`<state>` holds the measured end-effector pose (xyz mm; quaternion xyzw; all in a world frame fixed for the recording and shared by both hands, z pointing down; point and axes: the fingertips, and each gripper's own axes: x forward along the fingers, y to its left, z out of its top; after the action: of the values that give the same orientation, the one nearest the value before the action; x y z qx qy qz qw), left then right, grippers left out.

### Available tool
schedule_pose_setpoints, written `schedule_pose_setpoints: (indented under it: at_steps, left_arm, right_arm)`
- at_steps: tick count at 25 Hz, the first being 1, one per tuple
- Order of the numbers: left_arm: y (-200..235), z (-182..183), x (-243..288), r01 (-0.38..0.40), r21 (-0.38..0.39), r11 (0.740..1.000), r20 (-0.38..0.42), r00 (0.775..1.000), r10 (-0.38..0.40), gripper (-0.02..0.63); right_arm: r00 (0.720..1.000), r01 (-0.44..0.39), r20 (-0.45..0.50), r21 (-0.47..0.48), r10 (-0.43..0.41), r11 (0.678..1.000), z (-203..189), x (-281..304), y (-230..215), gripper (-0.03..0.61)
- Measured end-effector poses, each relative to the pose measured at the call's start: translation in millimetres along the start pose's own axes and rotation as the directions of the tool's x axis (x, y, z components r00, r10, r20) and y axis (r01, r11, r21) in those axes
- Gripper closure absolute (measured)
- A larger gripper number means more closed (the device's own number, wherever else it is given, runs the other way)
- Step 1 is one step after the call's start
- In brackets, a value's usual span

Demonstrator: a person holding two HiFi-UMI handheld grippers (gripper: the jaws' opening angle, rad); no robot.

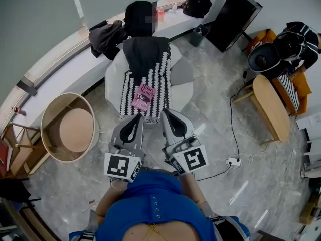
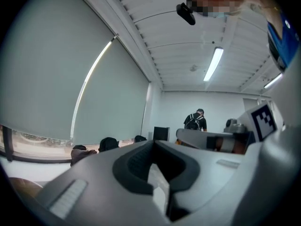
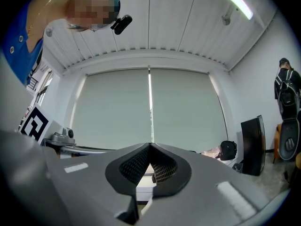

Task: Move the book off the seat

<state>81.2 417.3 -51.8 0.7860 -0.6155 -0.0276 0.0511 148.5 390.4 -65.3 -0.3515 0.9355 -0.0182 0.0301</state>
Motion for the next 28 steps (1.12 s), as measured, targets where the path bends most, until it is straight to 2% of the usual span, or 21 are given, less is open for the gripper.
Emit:
schedule_pose_setpoints:
  at_steps: [5,10,17,23,28]
  left_arm:
    - [53.4,9.3,38.7,0.021,0.004,1.000,-0.005,1.000,-0.021,0.612]
    - [97.6,13.5,59.8,0.031,0.020,0.999,-0.018,0.999,-0.030,0.612]
    - [126.1,7.2,93.2,0.026,0.010,1.000,-0.046,0.999,-0.026,0.612]
    - [139.7,3.3,134.0,-0.006,0.002,1.000,-0.057,0.998,0.007,0.612]
    - [150.9,6.1,179.8,-0.046,0.006,0.999,-0.068,0.997,0.046,0.612]
  right_arm:
    - [0.998,0.039,0.042,-0.008,-0.039,0.999,12.2,55.6,-14.5,0.578]
    - [0.996,0.080,0.034,0.003,-0.080,0.997,5.1,92.1,-22.9,0.578]
    - [0.993,0.112,0.022,0.021,-0.112,0.994,-4.6,123.9,-50.6,0.578]
    - [0.996,0.085,0.010,0.025,-0.086,0.996,-8.2,160.9,-88.8,0.578]
    - [1.000,0.016,0.004,0.017,-0.017,1.000,-4.1,201.3,-119.4,0.578]
